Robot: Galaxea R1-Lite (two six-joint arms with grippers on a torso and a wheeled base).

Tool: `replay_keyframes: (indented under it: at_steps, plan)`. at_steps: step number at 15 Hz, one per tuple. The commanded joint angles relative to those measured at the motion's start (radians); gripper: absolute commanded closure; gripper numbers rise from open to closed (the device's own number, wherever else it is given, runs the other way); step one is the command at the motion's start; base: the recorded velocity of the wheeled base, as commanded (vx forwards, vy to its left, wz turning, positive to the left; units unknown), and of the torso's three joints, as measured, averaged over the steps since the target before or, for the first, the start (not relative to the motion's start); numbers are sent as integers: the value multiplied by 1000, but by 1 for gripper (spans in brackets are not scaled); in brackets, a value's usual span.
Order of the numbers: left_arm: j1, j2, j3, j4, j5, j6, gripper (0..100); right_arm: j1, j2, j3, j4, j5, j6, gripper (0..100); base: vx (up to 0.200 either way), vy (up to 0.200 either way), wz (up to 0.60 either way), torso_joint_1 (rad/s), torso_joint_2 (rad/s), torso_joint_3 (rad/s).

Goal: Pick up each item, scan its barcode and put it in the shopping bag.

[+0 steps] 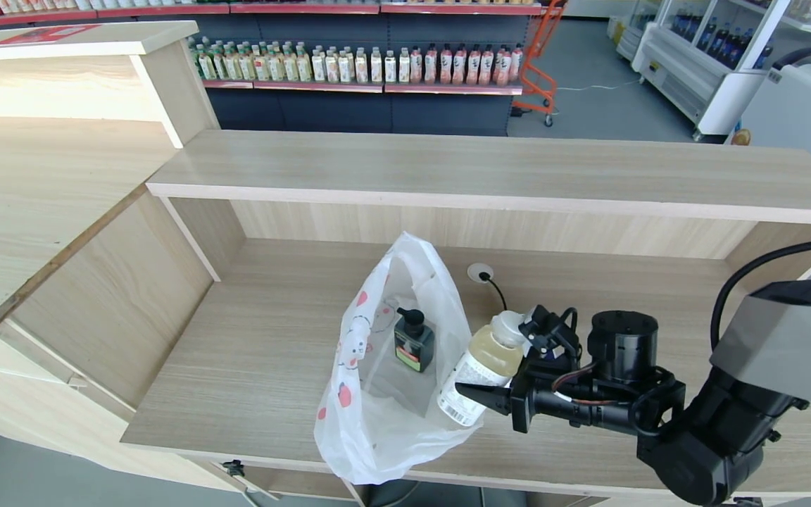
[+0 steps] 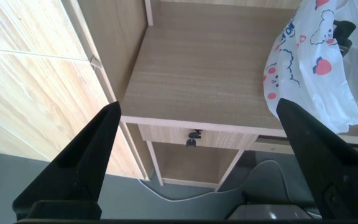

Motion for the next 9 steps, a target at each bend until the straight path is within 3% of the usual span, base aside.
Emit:
replay_keyframes:
  at_steps: [1, 9]
  plan:
    - [0, 0, 0, 0, 1, 0, 0, -5, 35, -22, 2, 13, -1, 100, 0, 0, 0, 0, 0, 0]
    - [0, 0, 0, 0, 1, -2, 0, -10, 124, -129, 9, 17, -52, 100, 0, 0, 0, 0, 0, 0]
